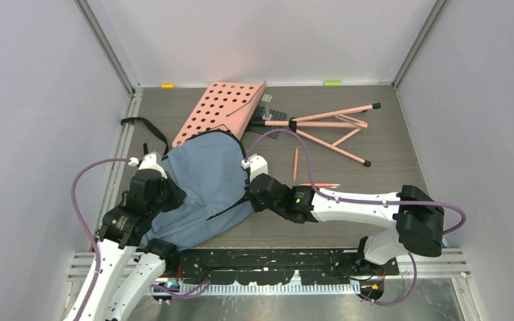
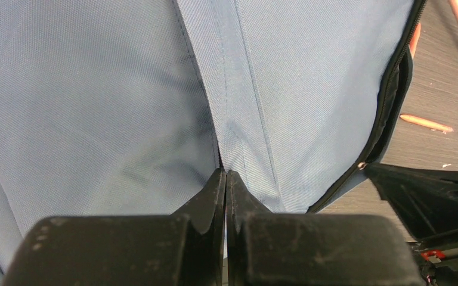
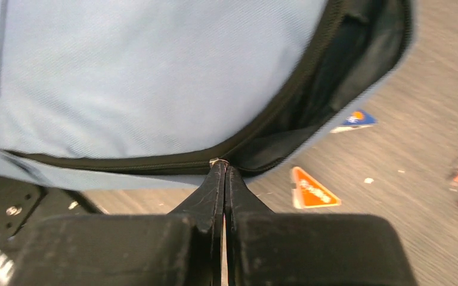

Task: Pack the student bag
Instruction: Zip the student bag at the center of the board.

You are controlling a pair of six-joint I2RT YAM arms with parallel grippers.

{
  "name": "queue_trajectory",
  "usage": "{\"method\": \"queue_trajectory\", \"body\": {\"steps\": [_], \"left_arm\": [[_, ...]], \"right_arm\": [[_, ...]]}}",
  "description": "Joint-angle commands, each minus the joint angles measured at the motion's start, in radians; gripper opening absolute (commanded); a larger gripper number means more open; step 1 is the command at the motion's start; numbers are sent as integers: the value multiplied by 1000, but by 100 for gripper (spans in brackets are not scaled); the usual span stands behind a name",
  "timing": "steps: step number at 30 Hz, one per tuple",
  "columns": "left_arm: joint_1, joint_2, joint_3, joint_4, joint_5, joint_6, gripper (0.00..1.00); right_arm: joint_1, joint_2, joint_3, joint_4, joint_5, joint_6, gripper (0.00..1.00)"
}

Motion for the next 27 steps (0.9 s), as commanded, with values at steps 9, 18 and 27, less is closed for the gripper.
{"method": "queue_trajectory", "body": {"steps": [9,18,27], "left_arm": [[1,-41,33,-13,-86,56,0],[-1,178,202,120,81,310,58],[-261,321,94,444,286,338,59]], "right_arm": [[-46,16,41,-55,241,-44,1],[-62,-28,-15,72,39,-11,1],[-96,-78,-79,167,-64,32,1]]}}
